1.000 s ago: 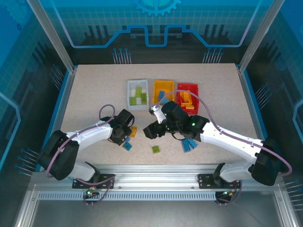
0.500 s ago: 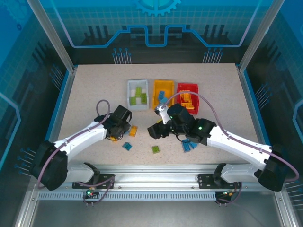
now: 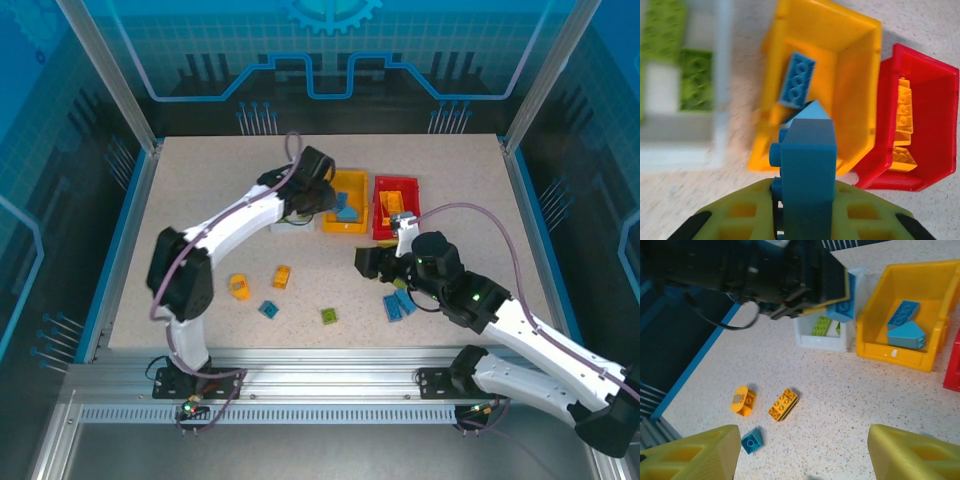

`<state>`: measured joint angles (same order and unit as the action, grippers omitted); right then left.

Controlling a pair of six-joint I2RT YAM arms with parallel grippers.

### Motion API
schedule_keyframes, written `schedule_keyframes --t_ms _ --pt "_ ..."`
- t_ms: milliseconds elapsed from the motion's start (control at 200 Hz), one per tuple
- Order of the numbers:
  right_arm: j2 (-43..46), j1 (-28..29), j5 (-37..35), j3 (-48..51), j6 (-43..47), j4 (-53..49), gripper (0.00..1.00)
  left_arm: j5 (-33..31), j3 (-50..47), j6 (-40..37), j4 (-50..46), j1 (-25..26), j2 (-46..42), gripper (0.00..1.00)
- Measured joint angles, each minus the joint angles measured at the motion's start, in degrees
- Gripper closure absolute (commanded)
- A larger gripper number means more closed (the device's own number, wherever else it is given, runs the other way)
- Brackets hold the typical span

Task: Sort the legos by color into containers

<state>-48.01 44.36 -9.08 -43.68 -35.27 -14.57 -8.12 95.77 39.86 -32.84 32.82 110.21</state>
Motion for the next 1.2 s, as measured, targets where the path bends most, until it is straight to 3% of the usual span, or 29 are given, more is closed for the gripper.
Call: schedule_keyframes --t_ms 300,525,675,905,995,1200 --pt "0.0 -1.4 0.1 -0.2 -1.3 -1.2 0.31 3.9 21.6 -6.4 -2.5 -0.2 20.9 0.79" --pt "-1.3 -1.7 0.5 -0.3 -1.7 -1.3 0.3 7.0 25.9 -7.6 -3.5 -1.3 25.5 0.52" --pt "-2.5 -1.7 0.5 -0.3 -1.8 -1.3 0.3 7.8 24.2 -7.7 -3.2 -1.6 24.3 0.47" --pt "-10.1 0.1 -1.7 -4.2 -2.5 -4.5 0.34 7.9 8.5 -5.9 -0.7 -1.6 8.5 0.47" --pt "-16.9 3.9 -4.4 -8.7 -4.2 -6.4 0.35 6.7 -0.3 -5.0 1.3 -1.6 -3.0 0.44" --pt "-37.4 13.2 -10.4 -22.6 -13.3 -12.3 0.36 -0.2 -21.3 -3.1 2.5 -1.6 -34.3 0.27"
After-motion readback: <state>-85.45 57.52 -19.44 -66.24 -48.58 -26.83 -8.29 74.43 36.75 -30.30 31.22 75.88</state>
